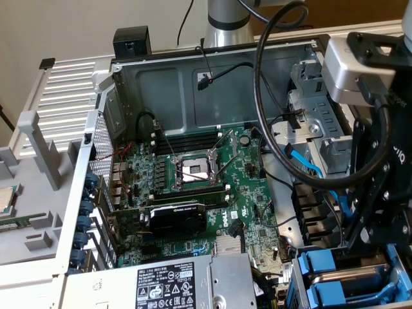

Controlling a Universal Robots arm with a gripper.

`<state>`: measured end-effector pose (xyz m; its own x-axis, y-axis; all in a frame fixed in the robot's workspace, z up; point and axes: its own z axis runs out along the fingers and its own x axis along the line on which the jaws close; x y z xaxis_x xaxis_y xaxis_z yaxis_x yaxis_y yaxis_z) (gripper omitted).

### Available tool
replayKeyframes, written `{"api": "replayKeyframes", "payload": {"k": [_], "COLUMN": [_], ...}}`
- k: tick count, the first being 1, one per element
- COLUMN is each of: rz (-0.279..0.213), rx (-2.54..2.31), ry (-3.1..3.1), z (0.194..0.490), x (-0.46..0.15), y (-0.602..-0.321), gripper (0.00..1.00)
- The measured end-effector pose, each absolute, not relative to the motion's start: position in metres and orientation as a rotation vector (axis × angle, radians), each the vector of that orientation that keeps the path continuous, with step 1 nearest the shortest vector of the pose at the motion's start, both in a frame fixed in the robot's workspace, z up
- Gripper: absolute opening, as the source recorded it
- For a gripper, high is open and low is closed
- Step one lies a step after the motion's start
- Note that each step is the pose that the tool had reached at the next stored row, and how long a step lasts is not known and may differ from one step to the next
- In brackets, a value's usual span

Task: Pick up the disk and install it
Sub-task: 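Insert the first disk wire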

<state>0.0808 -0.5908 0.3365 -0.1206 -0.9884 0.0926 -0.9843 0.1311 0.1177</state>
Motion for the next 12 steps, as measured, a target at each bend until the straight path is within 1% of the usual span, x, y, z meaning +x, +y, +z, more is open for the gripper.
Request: {"api": "replayKeyframes", "payload": {"k": [12], "rz": [-0.040], "rx": [1.980], "ry": [-2.245], "z": [0.3366], "x": [0.0820], "y": [-0.5908], "gripper": [0.17]}}
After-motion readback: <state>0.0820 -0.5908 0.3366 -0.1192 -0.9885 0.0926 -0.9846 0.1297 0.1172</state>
